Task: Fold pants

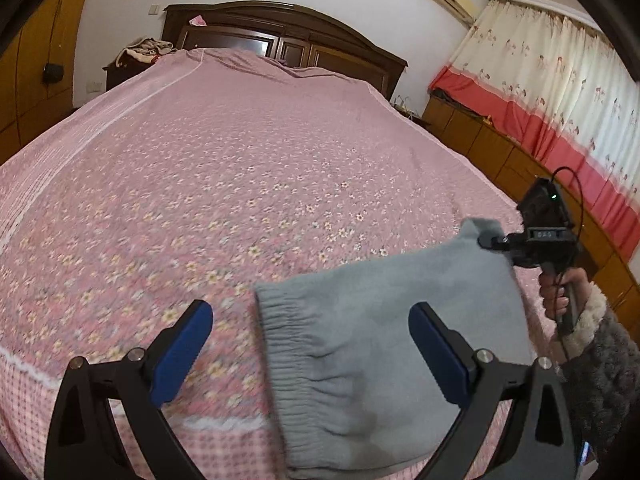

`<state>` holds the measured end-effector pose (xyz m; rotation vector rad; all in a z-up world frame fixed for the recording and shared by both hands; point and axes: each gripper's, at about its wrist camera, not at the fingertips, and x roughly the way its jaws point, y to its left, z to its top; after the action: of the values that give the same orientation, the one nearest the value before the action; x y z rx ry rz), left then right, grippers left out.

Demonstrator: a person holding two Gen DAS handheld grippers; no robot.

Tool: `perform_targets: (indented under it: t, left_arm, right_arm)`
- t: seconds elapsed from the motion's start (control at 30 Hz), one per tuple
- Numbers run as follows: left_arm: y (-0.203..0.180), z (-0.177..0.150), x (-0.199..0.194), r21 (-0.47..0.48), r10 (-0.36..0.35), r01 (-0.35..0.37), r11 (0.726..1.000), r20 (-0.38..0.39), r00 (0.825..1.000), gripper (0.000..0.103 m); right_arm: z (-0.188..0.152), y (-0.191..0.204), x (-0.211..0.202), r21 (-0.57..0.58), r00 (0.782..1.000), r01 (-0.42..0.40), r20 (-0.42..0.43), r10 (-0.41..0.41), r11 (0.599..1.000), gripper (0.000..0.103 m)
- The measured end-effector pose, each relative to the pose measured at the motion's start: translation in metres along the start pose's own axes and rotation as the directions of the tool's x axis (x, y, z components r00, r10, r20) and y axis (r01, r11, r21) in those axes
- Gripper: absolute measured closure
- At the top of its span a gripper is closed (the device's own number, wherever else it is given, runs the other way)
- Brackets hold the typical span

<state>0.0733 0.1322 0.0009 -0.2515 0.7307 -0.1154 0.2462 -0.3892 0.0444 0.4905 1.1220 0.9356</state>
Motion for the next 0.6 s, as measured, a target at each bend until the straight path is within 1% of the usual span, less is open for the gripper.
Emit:
perform_targets:
  t: [0.1, 0.3, 0.5, 0.6]
  left_arm:
    - [-0.011, 0.004, 0.016, 0.009, 0.014, -0.014, 1.000, -0.009, 1.000, 0.003]
    - [-0.048, 0.017, 0.053, 0.041, 0.025, -0.024, 0.999, -0.020, 0.999, 0.003]
    - [-0.074, 0.025, 0.087, 0.068, 0.030, -0.028, 0.997, -0.039, 0.999, 0.003]
    - [-0.081, 0.024, 0.100, 0.080, 0.035, -0.031, 0.996, -0.050, 0.998, 0.003]
  right_arm:
    - [0.012, -0.014, -0.008, 0.004, 1.000, 0.014, -0.002, -0.014, 1.000, 0.091]
    - [0.035, -0.044, -0.022, 0.018, 1.000, 0.019, -0.006, -0.019, 1.000, 0.091]
    - [0.048, -0.072, -0.036, 0.044, 1.000, 0.021, 0.014, -0.021, 0.999, 0.091]
    - [0.047, -0.086, -0.043, 0.066, 0.999, 0.013, 0.029, -0.015, 0.998, 0.091]
